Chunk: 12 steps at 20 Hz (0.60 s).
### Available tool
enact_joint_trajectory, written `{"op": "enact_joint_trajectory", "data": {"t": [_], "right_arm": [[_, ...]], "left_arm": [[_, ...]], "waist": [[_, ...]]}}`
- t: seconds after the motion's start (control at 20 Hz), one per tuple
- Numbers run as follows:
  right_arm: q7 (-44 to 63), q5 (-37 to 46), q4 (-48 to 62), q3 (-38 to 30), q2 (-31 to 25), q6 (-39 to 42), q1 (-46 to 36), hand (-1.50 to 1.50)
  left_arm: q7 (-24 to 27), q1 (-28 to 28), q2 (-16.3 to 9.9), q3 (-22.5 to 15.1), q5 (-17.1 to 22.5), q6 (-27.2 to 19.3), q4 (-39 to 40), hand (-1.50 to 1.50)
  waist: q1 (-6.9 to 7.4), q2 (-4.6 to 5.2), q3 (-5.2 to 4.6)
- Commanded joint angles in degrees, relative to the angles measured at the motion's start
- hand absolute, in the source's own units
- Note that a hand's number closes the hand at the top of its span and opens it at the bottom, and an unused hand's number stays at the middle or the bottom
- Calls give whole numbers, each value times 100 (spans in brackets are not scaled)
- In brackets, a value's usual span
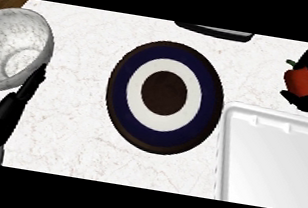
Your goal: Pick the bell pepper from the tray and place it in the plate
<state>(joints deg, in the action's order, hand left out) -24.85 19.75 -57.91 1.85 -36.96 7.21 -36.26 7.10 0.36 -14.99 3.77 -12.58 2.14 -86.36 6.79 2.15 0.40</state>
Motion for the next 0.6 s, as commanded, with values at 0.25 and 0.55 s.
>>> {"op": "enact_joint_trajectory", "data": {"t": [0.25,0.55], "right_arm": [[-2432,-633,1456,-310,150,1083,-1214,150],[-2401,-457,2053,-160,603,1343,-2242,150]], "left_arm": [[85,52,-152,287,104,36,217,0],[-108,313,-101,307,45,-42,-113,0]], "waist": [[-317,-105,-28],[-443,-175,-35]]}}
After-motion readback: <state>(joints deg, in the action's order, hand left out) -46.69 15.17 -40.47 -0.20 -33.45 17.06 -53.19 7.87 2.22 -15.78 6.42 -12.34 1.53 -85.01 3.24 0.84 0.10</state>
